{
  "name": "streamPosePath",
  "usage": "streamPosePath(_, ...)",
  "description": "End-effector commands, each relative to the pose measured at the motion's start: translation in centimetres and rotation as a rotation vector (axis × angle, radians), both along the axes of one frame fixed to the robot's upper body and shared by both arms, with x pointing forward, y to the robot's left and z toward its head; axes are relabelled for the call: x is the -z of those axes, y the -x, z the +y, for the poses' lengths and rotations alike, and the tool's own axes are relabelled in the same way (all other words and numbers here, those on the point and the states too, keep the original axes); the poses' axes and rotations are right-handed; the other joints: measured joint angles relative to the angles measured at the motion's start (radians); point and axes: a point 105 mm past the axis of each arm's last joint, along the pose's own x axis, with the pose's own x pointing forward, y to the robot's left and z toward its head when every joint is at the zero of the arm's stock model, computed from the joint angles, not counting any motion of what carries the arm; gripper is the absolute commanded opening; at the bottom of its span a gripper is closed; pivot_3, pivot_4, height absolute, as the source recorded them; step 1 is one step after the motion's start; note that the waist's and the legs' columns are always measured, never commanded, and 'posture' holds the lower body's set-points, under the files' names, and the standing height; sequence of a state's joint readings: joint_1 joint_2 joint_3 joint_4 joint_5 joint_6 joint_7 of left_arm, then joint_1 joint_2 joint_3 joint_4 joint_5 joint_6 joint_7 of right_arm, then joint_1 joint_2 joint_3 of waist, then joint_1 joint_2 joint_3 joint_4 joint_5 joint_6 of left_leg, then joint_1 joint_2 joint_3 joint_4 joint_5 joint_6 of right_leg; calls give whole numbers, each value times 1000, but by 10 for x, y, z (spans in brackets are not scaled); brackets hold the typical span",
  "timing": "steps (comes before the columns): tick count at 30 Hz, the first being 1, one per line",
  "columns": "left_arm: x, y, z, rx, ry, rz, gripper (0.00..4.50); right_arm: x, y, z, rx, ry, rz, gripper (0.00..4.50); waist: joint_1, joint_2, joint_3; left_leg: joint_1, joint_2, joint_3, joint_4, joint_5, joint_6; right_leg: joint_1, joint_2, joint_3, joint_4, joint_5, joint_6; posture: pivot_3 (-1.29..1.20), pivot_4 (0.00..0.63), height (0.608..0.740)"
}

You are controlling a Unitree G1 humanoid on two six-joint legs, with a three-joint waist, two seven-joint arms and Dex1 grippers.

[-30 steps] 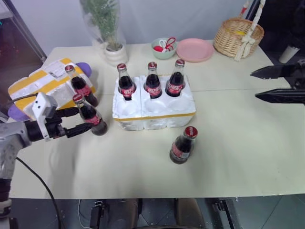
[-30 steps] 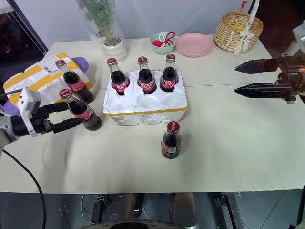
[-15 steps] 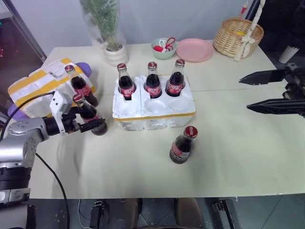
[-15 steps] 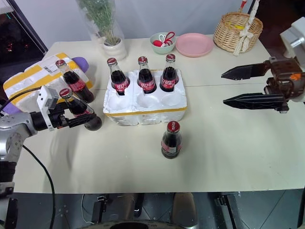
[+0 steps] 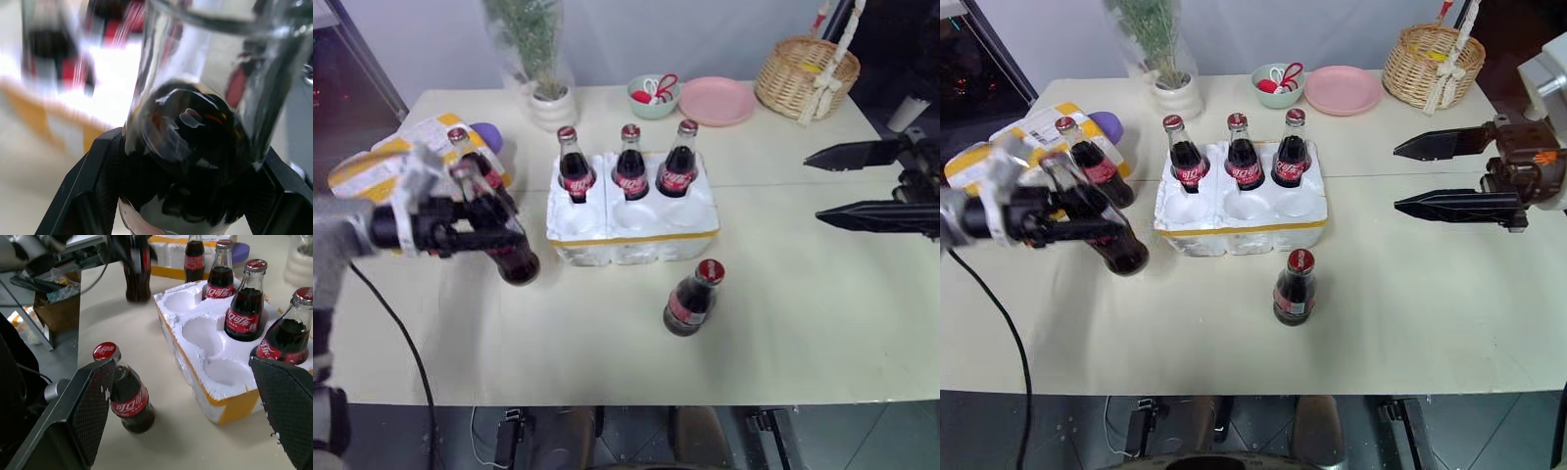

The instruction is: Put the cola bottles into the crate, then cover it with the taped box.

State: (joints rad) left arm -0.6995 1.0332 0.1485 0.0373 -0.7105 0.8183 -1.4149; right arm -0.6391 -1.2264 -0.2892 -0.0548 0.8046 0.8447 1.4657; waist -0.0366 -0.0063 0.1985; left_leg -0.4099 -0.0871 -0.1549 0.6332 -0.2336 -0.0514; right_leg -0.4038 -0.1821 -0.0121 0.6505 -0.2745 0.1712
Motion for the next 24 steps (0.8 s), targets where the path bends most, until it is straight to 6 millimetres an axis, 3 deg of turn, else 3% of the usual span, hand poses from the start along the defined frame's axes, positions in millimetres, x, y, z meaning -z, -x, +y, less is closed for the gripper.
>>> streamPosePath(1,-40,6,-28,177,75,-47,2607,-5,1,0,4,-6,-51,4500,1,0,0,0,0,0,0,0,0,1,0,0,0,0,1,0,150,737)
streamPosePath(5,-59,-22,-68,229,135,-141,2607,-1,0,1,18,-14,-56,4500,-1,0,0,0,0,0,1,0,0,1,0,0,0,0,1,0,150,737)
streamPosePath(10,-46,-60,-113,209,117,-224,2607,1,2,2,39,-26,-60,4500,-10,-1,1,0,0,1,4,0,0,2,0,0,0,1,2,0,150,737)
streamPosePath(17,-10,-79,-134,232,56,-230,2607,6,8,1,84,-47,-56,4500,-13,-4,2,-1,0,9,5,-1,2,-2,0,5,-1,1,2,0,150,737)
streamPosePath(23,14,-76,-137,293,-11,-201,2607,16,6,-2,131,-58,-55,4500,-6,-4,2,-4,0,9,13,-2,5,-1,0,6,0,4,6,0,150,737)
streamPosePath(24,20,-75,-137,306,-33,-202,3107,17,4,-2,137,-61,-53,4500,-6,-4,2,-4,0,9,14,-2,5,-1,0,6,0,5,6,0,150,737)
